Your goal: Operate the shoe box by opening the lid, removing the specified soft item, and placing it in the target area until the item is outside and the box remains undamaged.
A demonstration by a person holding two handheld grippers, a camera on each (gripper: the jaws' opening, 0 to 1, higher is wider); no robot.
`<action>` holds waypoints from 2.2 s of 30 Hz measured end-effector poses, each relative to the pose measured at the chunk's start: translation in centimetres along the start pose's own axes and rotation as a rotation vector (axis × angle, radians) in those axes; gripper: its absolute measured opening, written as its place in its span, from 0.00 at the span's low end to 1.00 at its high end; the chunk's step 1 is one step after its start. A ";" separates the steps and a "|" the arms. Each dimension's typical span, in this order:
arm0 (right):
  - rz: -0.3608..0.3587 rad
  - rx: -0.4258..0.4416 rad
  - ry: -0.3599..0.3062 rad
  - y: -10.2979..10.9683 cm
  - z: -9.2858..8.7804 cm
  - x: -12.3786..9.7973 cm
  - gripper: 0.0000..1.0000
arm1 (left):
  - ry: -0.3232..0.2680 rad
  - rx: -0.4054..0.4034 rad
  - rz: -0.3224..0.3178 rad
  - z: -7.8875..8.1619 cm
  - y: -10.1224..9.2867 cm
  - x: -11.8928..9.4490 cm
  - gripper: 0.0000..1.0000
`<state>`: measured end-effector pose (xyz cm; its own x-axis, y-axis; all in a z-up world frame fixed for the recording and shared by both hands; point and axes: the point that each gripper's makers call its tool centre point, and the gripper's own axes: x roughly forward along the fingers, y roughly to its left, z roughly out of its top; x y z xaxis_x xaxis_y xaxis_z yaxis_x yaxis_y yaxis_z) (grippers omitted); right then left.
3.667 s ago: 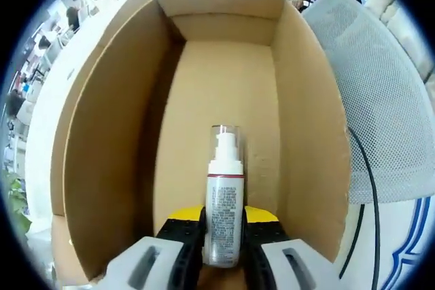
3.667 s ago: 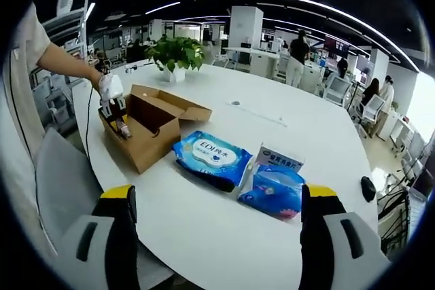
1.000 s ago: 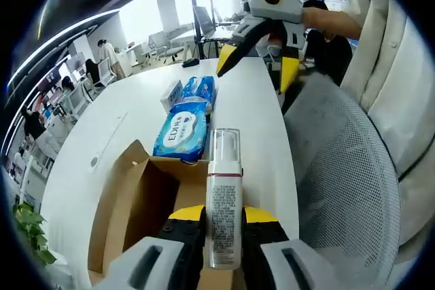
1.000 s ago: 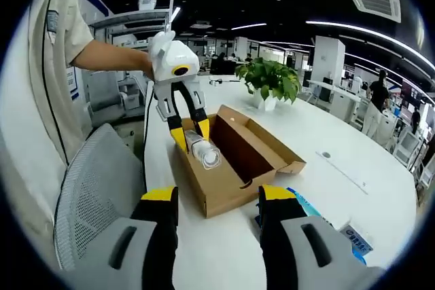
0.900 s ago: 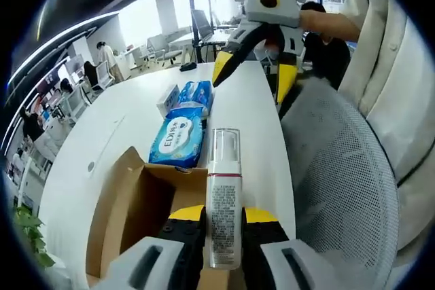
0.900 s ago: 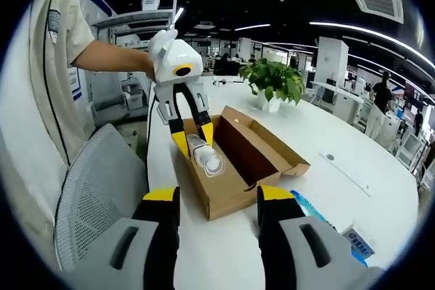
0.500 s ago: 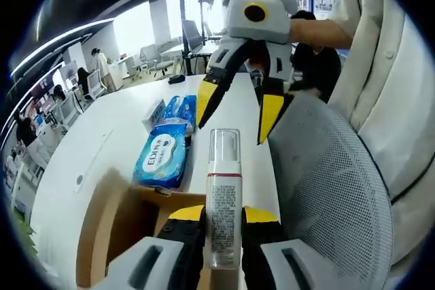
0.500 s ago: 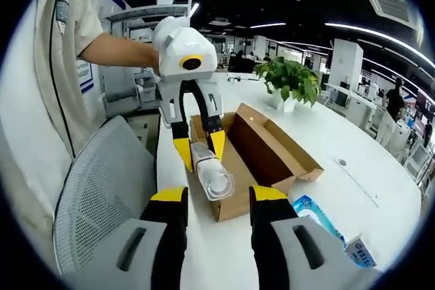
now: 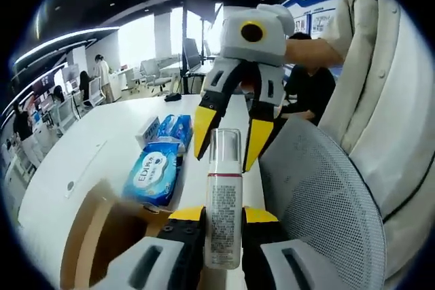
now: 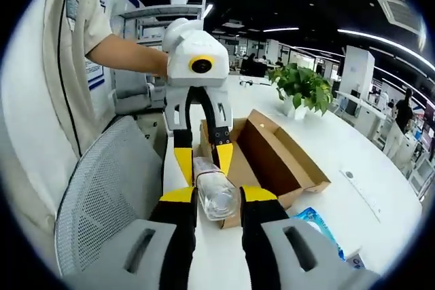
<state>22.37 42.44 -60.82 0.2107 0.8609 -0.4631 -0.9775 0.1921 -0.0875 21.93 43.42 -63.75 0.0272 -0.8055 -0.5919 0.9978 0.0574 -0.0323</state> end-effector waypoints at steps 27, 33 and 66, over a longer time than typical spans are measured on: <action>0.055 0.045 0.116 0.5 0.2 -0.9 0.16 | -0.038 0.051 0.023 0.2 0.1 1.5 0.22; 0.063 0.021 0.128 -0.1 0.6 -1.1 0.16 | -0.068 0.042 0.066 0.8 1.1 1.0 0.28; -0.057 -0.065 0.259 -13.3 -0.4 -4.9 0.16 | -0.160 -0.260 0.544 -2.6 5.7 -8.2 0.74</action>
<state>34.36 35.44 -57.77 0.2630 0.6986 -0.6655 -0.9647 0.1991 -0.1722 27.20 51.88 -61.18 0.5561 -0.6977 -0.4516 0.7918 0.6099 0.0328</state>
